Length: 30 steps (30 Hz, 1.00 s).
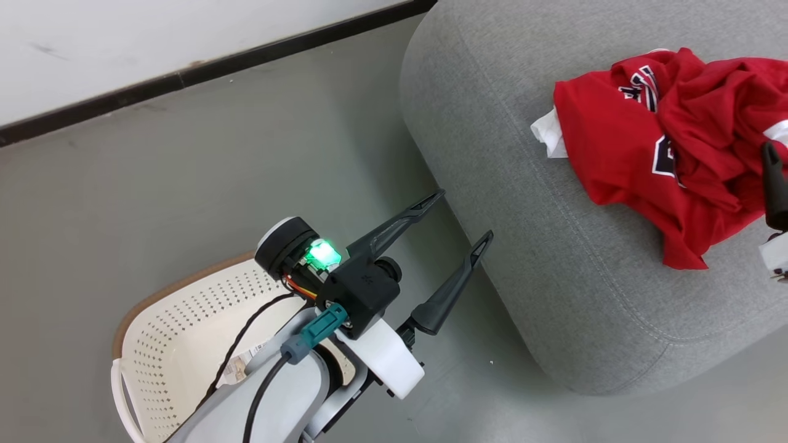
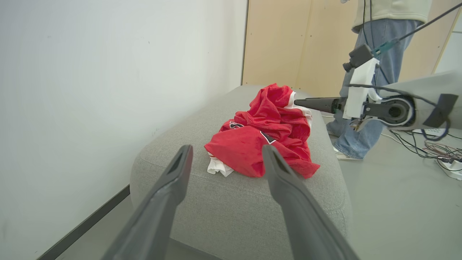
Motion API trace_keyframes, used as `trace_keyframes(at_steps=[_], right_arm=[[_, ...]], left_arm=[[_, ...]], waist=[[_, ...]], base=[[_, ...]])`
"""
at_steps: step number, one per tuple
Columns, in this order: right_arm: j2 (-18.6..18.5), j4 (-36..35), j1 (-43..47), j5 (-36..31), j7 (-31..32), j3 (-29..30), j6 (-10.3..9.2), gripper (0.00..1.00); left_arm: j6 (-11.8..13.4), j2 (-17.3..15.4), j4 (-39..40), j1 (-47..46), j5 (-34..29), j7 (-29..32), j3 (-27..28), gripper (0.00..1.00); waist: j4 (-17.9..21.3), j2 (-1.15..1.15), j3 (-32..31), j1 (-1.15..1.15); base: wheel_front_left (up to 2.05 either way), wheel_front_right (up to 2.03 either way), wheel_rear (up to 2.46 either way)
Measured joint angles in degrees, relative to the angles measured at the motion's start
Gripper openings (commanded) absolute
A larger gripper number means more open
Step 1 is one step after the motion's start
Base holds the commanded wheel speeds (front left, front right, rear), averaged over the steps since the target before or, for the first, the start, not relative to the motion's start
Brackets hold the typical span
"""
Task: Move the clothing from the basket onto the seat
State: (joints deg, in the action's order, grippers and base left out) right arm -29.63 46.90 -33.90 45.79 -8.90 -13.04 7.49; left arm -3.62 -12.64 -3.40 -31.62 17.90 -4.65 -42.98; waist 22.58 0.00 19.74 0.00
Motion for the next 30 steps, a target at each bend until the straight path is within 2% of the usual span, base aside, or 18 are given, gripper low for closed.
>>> trace_keyframes(at_steps=[6, 14, 20, 30], right_arm=[[-0.2, -2.6, 1.1, -0.1, -1.3, -0.9, 0.00, 1.00], [-0.7, -7.0, 1.1, -1.2, -1.9, -3.0, -0.01, 1.00], [-0.6, -9.1, 1.0, -2.2, -2.0, -4.5, 0.00, 1.00], [1.3, -11.5, -1.2, -4.1, -2.0, -7.1, -0.01, 1.00]], left_arm=[[0.2, -0.2, -1.4, 1.1, 0.1, -1.0, 1.1, 1.00], [1.8, -0.4, -3.2, 2.9, 1.2, -2.8, 3.1, 1.00], [3.2, -0.4, -4.0, 4.3, 1.8, -4.1, 4.4, 1.00], [7.0, -0.8, -4.9, 8.4, 3.2, -7.0, 8.1, 1.00]], waist=[[0.6, 0.00, -1.5, 0.00], [0.1, 0.00, -3.8, 0.00], [-1.0, 0.00, -5.1, 0.00], [-4.5, 0.00, -7.7, 0.00]], base=[[0.00, 0.00, 0.00], [0.00, 0.00, 0.00], [0.00, 0.00, 0.00], [0.00, 0.00, 0.00]])
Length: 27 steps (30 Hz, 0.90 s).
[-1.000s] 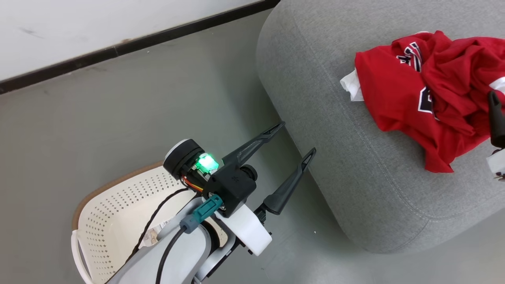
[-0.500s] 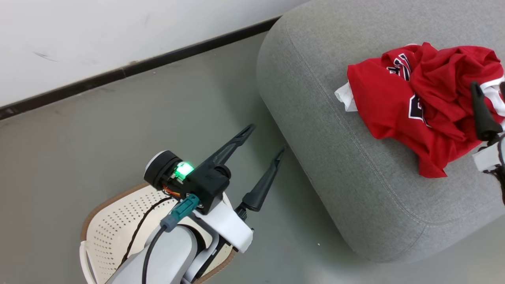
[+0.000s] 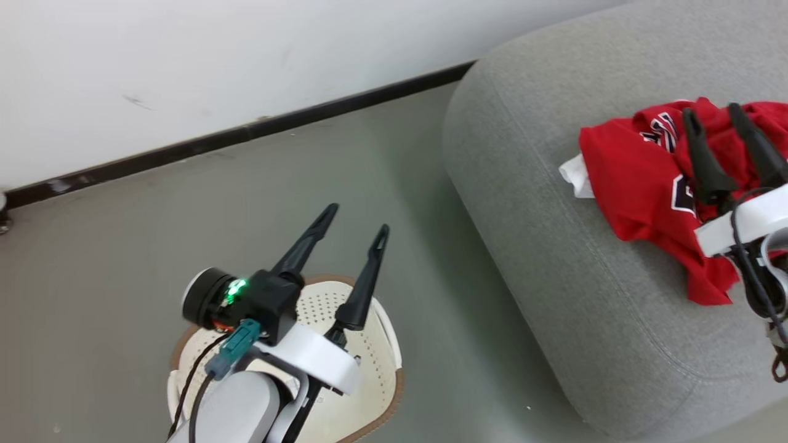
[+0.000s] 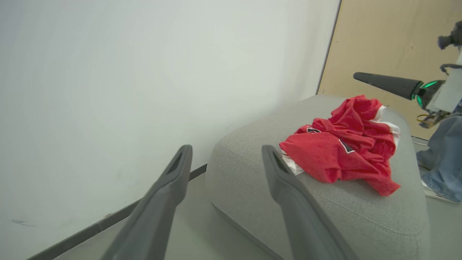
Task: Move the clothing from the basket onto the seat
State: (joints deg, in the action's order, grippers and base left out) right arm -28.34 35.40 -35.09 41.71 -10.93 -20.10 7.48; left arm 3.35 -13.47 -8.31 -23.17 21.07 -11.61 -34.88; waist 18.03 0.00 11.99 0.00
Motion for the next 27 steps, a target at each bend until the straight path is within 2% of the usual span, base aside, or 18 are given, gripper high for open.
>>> trace_keyframes(at_steps=[10, 27], right_arm=[[3.2, -1.2, -0.5, -2.4, -0.4, -1.7, 0.00, 1.00], [7.2, -2.6, 2.1, -7.8, -1.8, -1.6, 0.00, 1.00]], left_arm=[[3.8, -0.9, -0.8, 5.0, 0.8, -1.5, 3.9, 1.00], [6.3, -0.7, -2.2, 9.8, 3.0, -2.3, 7.5, 1.00]], waist=[[-4.7, 0.00, -2.6, 0.00], [-12.1, 0.00, -7.0, 0.00]], base=[[0.00, 0.00, 0.00], [0.00, 0.00, 0.00]])
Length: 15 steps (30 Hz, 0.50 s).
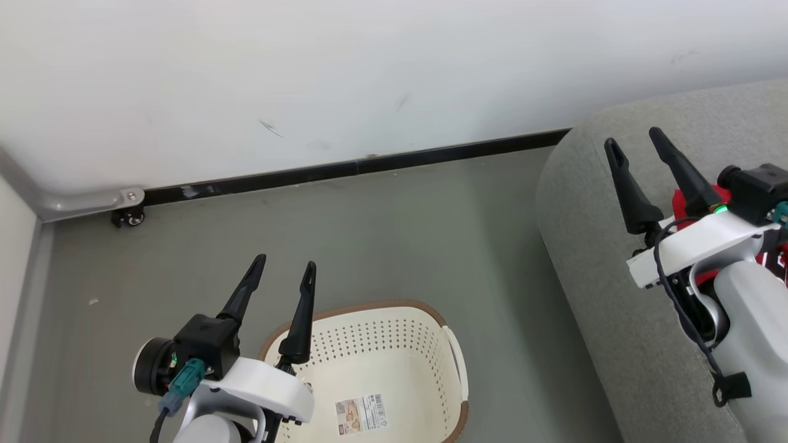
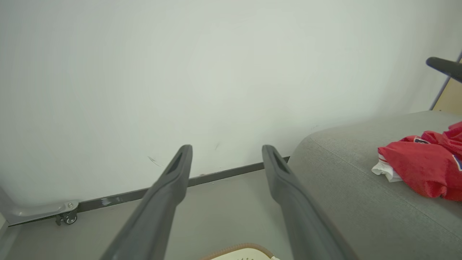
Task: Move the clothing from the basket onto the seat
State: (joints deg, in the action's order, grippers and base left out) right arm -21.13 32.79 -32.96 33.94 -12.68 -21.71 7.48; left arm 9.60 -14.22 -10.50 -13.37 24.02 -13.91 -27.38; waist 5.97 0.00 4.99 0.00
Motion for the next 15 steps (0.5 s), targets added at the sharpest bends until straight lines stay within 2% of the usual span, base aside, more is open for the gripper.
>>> trace_keyframes(at_steps=[15], right_arm=[[4.9, 0.2, 8.6, -3.1, -0.6, 4.5, 0.00, 1.00]], left_arm=[[2.7, -0.1, -2.4, 3.4, 0.3, -0.3, 2.9, 1.00]], waist=[[-3.8, 0.00, -4.1, 0.00]], base=[[0.00, 0.00, 0.00]])
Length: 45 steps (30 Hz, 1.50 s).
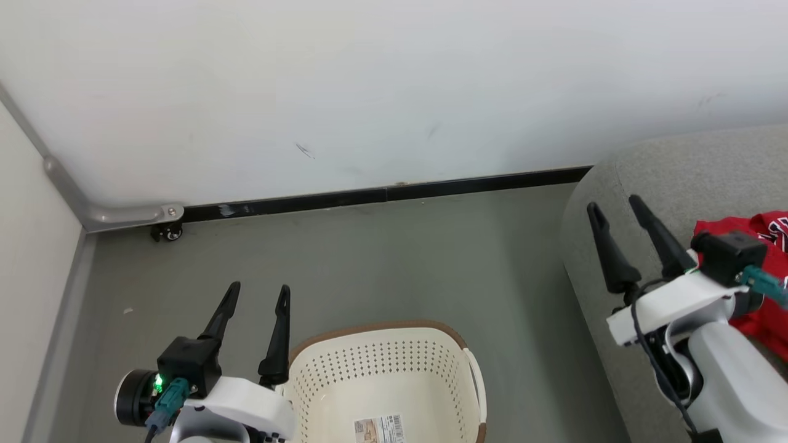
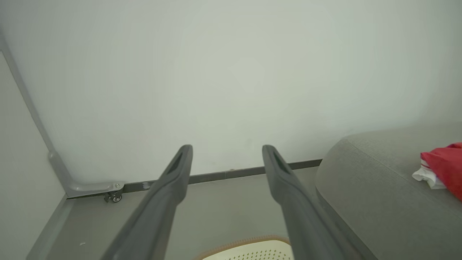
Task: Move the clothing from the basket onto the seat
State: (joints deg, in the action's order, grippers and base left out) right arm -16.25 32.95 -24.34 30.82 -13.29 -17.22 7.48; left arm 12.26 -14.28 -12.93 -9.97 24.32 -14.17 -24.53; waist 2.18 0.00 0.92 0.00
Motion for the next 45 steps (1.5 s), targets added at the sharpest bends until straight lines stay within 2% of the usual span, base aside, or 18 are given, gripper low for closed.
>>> trace_keyframes(at_steps=[4, 17, 31, 45], right_arm=[[1.4, -0.3, 3.2, -1.8, 0.0, 0.9, 0.00, 1.00], [5.6, -2.6, 10.6, -7.4, -0.3, 2.9, 0.00, 1.00], [10.5, -5.9, 17.2, -13.2, -0.2, 7.6, 0.00, 1.00], [12.0, -10.6, 21.1, -17.0, 1.5, 11.3, 0.00, 1.00]], left_arm=[[1.6, 0.0, -0.1, 1.5, -0.6, -0.1, 0.7, 1.00], [3.6, 0.1, 0.2, 5.3, -1.8, -0.1, 2.8, 1.00], [4.1, 0.3, 1.9, 8.3, -2.0, -0.1, 4.6, 1.00], [5.4, 0.5, 3.9, 9.5, -3.5, -0.1, 5.6, 1.00]], waist=[[-0.8, 0.00, -1.2, 0.00], [-1.5, 0.00, -4.3, 0.00], [-0.9, 0.00, -6.5, 0.00], [-0.6, 0.00, -5.9, 0.00]], base=[[0.00, 0.00, 0.00], [0.00, 0.00, 0.00], [0.00, 0.00, 0.00], [0.00, 0.00, 0.00]])
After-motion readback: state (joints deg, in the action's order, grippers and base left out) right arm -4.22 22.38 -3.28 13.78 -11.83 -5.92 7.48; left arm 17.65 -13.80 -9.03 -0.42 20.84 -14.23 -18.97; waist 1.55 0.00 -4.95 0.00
